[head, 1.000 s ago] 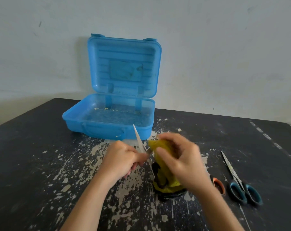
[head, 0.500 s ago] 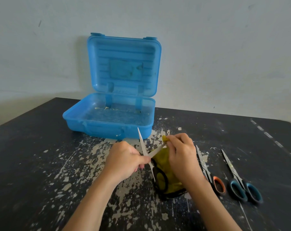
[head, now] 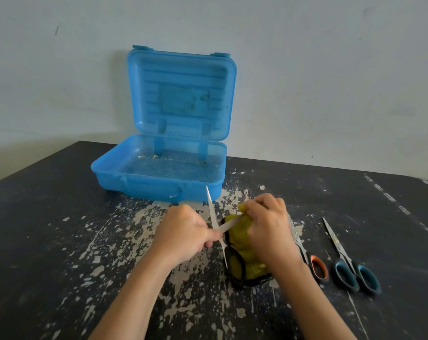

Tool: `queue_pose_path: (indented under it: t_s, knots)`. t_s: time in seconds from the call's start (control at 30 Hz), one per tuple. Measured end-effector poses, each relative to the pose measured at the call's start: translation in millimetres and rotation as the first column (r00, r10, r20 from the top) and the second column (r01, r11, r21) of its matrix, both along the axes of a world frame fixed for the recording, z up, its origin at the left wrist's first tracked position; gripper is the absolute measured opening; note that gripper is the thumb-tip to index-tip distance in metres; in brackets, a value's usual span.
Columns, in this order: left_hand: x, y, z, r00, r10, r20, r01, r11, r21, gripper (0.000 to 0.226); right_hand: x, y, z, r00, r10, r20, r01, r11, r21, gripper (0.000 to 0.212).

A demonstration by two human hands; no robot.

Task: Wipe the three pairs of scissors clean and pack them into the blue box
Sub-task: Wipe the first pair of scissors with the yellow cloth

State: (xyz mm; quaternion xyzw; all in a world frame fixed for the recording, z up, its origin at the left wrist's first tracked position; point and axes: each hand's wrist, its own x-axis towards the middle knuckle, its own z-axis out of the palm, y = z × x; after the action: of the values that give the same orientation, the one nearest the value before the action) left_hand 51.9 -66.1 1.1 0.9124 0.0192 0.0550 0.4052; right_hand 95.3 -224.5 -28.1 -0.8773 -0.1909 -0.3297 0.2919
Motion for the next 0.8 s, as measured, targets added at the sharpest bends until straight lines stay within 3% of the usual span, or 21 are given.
queue_pose_path:
  t_s: [0.07,0.13,0.2,0.27,0.33,0.43,0.6,0.63,0.7,0.77,0.8]
  knots:
    - [0.1,0.4,0.5,1.000,-0.005,-0.014,0.005,1.000,-0.006,0.036,0.3,-8.0,8.1,0.995,-0.055,-0.078,0.065,0.991,0.120,0.027]
    - [0.6,1.2,1.1,1.000,-0.017,-0.023,0.017,1.000,0.004,0.037,-9.7,-5.9,18.7,0.995,0.040,-0.088,-0.028,0.991,0.133,0.023]
    - [1.0,2.8,0.9,1.000,-0.015,-0.026,0.015,1.000,0.010,0.037,-22.4,4.5,23.4,0.968,0.205,-0.148,-0.210,0.978,-0.018,0.021]
    - [1.2,4.3,0.7,1.000,-0.002,-0.024,0.003,0.999,0.041,0.036,-26.7,11.5,20.3,0.942,0.269,-0.202,-0.306,0.935,-0.181,0.023]
    - [1.7,4.2,0.4,1.000,-0.009,-0.019,0.010,0.998,0.065,0.035,-21.3,7.9,17.4,0.937,0.247,-0.248,-0.307,0.921,-0.242,0.025]
    - [0.6,2.3,0.0,0.999,-0.040,-0.020,0.042,0.994,0.097,0.037,-13.5,-4.6,15.6,0.929,0.214,-0.302,-0.284,0.936,-0.209,0.031]
    - [-1.0,4.1,2.0,0.994,-0.067,-0.089,0.074,0.994,0.083,0.039,1.5,-28.3,12.9,0.924,0.010,-0.382,-0.105,0.968,-0.229,0.031]
    - [-1.2,5.4,3.0,0.993,-0.063,-0.102,0.069,0.996,0.064,0.038,1.9,-30.3,14.5,0.935,-0.022,-0.355,-0.044,0.983,-0.177,0.029]
    - [-1.9,7.3,5.5,0.991,-0.063,-0.121,0.069,0.997,0.043,0.036,-4.3,-28.8,24.4,0.967,-0.011,-0.256,0.040,0.993,0.109,0.021]
    - [-2.7,7.8,7.2,0.988,-0.068,-0.137,0.073,0.997,0.034,0.036,-17.6,-21.2,39.2,0.982,0.107,-0.157,-0.046,0.937,0.347,0.022]
    - [-3.1,7.4,7.7,0.987,-0.064,-0.146,0.068,0.997,0.026,0.036,-23.8,-17.1,45.2,0.971,0.194,-0.141,-0.129,0.919,0.373,0.024]
